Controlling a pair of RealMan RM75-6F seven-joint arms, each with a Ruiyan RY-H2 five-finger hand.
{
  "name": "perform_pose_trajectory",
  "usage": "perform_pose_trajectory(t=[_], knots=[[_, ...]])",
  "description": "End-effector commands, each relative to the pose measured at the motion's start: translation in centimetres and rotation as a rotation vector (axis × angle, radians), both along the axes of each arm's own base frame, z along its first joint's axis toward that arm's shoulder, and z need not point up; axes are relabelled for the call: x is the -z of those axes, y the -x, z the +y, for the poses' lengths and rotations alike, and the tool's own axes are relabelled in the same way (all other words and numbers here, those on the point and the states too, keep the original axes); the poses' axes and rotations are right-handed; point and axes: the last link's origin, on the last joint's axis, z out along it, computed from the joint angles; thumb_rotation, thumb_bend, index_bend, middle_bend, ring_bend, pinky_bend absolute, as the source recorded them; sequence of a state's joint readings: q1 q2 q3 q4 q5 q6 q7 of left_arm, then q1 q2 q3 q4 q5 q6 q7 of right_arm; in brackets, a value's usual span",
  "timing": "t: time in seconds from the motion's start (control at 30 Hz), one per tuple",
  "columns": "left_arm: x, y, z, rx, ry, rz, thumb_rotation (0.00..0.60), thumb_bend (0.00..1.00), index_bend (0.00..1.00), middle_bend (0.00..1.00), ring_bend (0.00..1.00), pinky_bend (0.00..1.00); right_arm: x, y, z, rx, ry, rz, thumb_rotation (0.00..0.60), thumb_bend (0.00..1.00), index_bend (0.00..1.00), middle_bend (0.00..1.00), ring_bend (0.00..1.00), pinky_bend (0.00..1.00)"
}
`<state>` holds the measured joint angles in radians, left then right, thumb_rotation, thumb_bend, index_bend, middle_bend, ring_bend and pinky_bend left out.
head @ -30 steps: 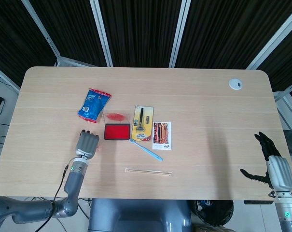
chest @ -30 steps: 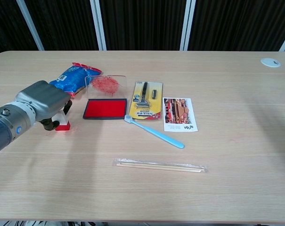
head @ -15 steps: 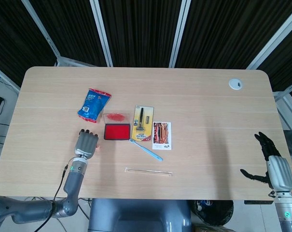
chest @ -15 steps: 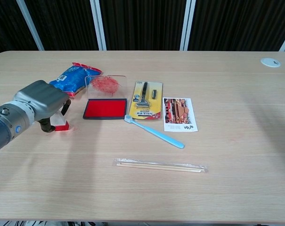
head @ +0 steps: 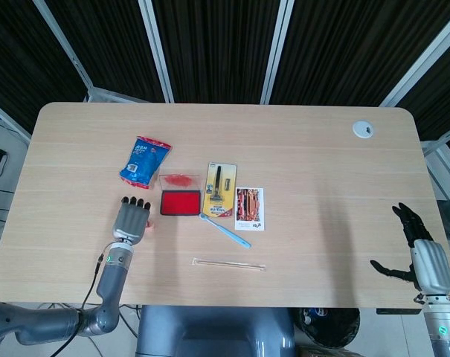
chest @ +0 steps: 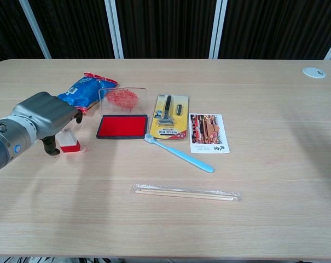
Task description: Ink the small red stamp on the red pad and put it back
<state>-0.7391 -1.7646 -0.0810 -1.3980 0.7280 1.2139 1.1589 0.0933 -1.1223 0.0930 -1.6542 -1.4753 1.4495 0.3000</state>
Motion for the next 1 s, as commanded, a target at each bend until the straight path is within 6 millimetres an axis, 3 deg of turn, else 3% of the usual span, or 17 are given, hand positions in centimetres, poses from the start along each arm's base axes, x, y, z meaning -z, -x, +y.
perform_pose_trajectory(t=[0.03, 0.3, 0.47, 0.73, 1.0], knots=[[-1.1, -0.4, 0.0, 0.007, -0.022, -0.039, 0.600, 0.15, 0.17, 0.14, 0.13, 0.19, 0.0, 0.0, 0.0, 0.000, 0.000, 0.001, 0.600, 0.17, 0.00, 0.00, 0.00, 0.19], [-6.0, -1.6, -1.4, 0.070, -0.088, -0.220, 0.600, 0.15, 0.09, 0.05, 0.05, 0.10, 0.0, 0.0, 0.0, -0.003, 0.001, 0.011, 0.600, 0.17, 0.00, 0.00, 0.00, 0.19], [-9.6, -0.7, -3.5, 0.112, -0.134, -0.321, 0.600, 0.14, 0.03, 0.01, 0.01, 0.06, -0.1, 0.0, 0.0, -0.009, 0.006, 0.025, 0.600, 0.17, 0.00, 0.00, 0.00, 0.19], [-14.6, 3.9, -8.3, 0.114, -0.226, -0.445, 0.600, 0.13, 0.00, 0.00, 0.00, 0.01, 0.0, 0.1, 0.1, -0.022, 0.019, 0.085, 0.600, 0.16, 0.00, 0.00, 0.00, 0.19], [-17.6, 8.6, -12.1, 0.131, -0.311, -0.503, 0.600, 0.12, 0.00, 0.00, 0.00, 0.00, 0.3, -0.1, 0.1, -0.036, 0.045, 0.140, 0.600, 0.15, 0.00, 0.00, 0.00, 0.19]])
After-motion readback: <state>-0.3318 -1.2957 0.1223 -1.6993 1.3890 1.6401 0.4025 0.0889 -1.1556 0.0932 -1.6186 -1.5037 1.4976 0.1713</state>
